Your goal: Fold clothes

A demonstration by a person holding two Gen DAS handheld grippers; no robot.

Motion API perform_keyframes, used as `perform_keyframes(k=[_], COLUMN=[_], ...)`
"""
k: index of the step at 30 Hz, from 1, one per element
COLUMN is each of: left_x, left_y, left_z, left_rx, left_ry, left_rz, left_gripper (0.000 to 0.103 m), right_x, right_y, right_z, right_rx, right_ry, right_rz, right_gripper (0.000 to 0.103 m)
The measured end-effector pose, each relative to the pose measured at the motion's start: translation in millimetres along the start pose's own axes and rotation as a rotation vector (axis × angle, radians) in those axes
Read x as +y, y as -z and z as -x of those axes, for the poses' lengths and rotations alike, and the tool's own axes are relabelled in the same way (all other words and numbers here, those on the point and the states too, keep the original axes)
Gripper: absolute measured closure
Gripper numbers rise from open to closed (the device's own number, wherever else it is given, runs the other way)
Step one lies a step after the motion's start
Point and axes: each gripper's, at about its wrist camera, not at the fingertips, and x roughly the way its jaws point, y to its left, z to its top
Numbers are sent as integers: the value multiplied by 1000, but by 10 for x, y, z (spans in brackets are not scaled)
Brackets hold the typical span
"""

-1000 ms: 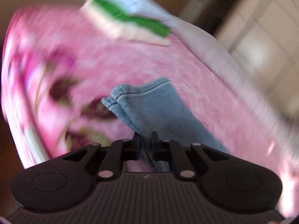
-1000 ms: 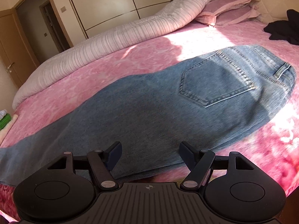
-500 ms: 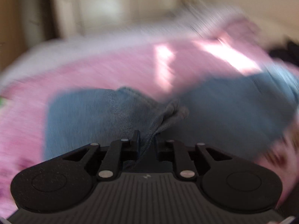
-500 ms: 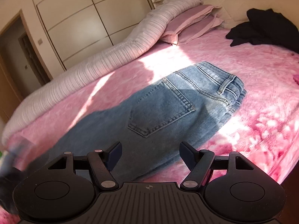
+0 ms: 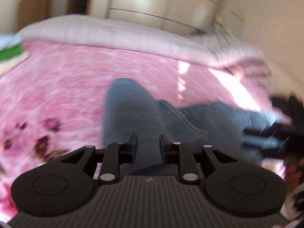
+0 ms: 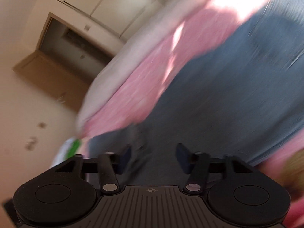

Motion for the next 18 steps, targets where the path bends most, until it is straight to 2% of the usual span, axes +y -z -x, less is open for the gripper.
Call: perform_keyframes(k=[3, 5, 10, 14, 15, 16, 17, 18], left_x=[296, 438, 713, 802, 807, 802, 792, 770], left_y=[-25, -22, 47, 67, 65, 57, 49, 38], left_z=[24, 9, 45, -19, -48, -68, -84, -95], left_rx=[-1, 3, 17, 31, 35, 39, 44, 46], left_ry=[-17, -36, -35, -22, -17, -11, -2, 9], left_rz=[97, 126, 179, 199, 201, 203, 204, 204], left_gripper=[83, 83, 82, 82, 82, 82, 82, 82], right_x=[26, 51, 108, 193, 214, 235, 257, 278], right_y=[39, 70, 81, 87, 89, 90, 92, 93], right_z=[-404, -594, -842, -928, -950, -972, -993, -1015], right_rx=[106, 130, 113, 89, 83, 77, 71, 65], right_ry=[-58, -51, 2, 50, 62, 74, 86, 98], right_rz=[-137, -182, -233, -172, -157, -142, -127, -112], right_gripper=[54, 54, 54, 55, 60, 89, 98, 98])
